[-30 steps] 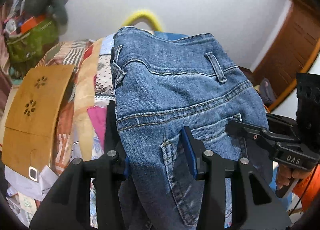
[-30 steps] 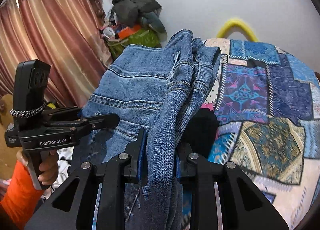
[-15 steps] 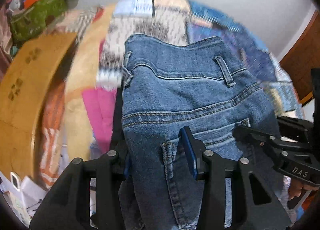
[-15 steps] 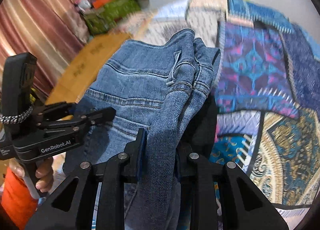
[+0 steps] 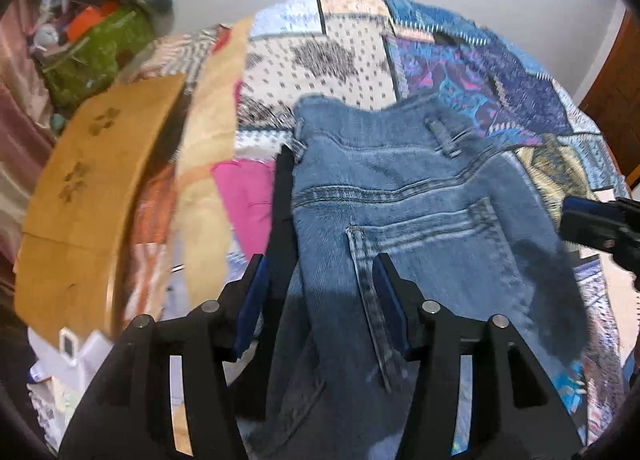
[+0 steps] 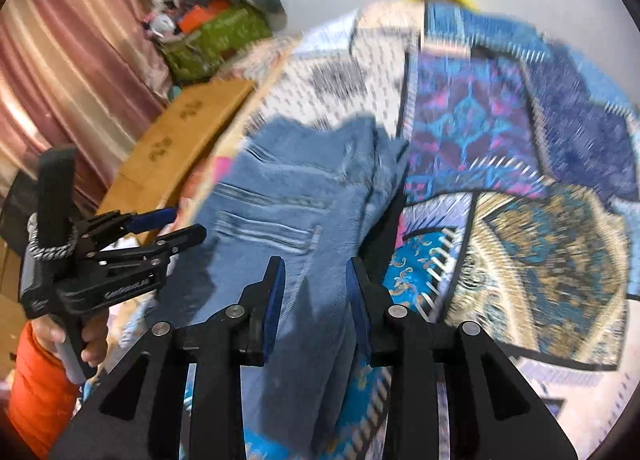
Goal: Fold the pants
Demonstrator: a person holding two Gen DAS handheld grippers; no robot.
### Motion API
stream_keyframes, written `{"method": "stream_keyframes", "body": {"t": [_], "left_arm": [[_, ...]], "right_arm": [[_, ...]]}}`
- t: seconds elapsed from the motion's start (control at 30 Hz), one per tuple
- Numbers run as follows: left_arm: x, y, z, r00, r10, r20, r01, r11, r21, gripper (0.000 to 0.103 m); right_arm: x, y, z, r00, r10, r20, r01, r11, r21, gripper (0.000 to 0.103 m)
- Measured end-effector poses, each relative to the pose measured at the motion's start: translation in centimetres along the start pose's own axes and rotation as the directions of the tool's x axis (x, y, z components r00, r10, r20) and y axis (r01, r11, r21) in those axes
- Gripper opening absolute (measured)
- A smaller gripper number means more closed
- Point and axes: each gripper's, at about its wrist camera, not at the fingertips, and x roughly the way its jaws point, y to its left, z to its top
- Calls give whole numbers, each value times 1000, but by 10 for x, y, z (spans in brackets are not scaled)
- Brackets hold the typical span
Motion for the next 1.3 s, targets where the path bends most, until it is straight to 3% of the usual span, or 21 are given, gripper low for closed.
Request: {"method": "stream_keyframes", "body": {"t": [0.17,0.33,0.4,0.5,0.63,0.7,0.73,0.8,0.83,0.9,0.97,1.07,1.2,1.3], "left_arm": [[-84,-2,-7,990,-1,143,4,1000,-20,53],[-195,-14,-26,941,-14,338,25,999,-28,53],[-235,-21,-39,913,-22,408,33,999,-21,53],[-292,-37,-68,856,1,517,3,1000,-6,53],[-350,-61,-112,772,24,635,-44,999,16,54],[-367,-69,-130,744,35,667,-54,998,9,61],[-374,-72,-140,732,39,681,-53,999,-1,69],[-383,-77,-156,709,56,703,-57,998,-23,76],[-385,-79,-163,703,66,709,-62,998,-31,79],[-389,-81,-173,699,70,711,-59,997,-40,87],[-391,-81,-181,700,64,711,-41,998,-50,95],[-391,-82,-189,700,70,710,-43,998,-56,101],[-395,-86,-200,703,57,709,-35,998,-45,103],[-398,-89,-205,702,50,710,-30,999,-40,103]], "right_arm": [[-91,35,-11,980,20,197,-8,998,-61,29],[-180,71,-28,918,49,394,-9,995,-104,29],[-215,88,-43,884,51,464,15,990,-138,29],[-252,108,-66,836,35,548,63,985,-159,29],[-279,128,-99,797,34,603,87,981,-171,29],[-285,135,-115,784,28,620,98,981,-168,29],[-287,138,-123,776,24,630,105,980,-166,29],[-292,144,-135,765,13,644,118,980,-161,37],[-293,145,-139,760,3,650,130,979,-156,42],[-298,149,-149,743,-23,669,161,976,-144,61],[-301,149,-156,725,-54,687,189,974,-123,71],[-305,149,-163,716,-79,693,202,974,-98,86],[-308,148,-166,713,-110,692,209,976,-60,99],[-305,147,-164,722,-119,682,211,976,-53,100]]}}
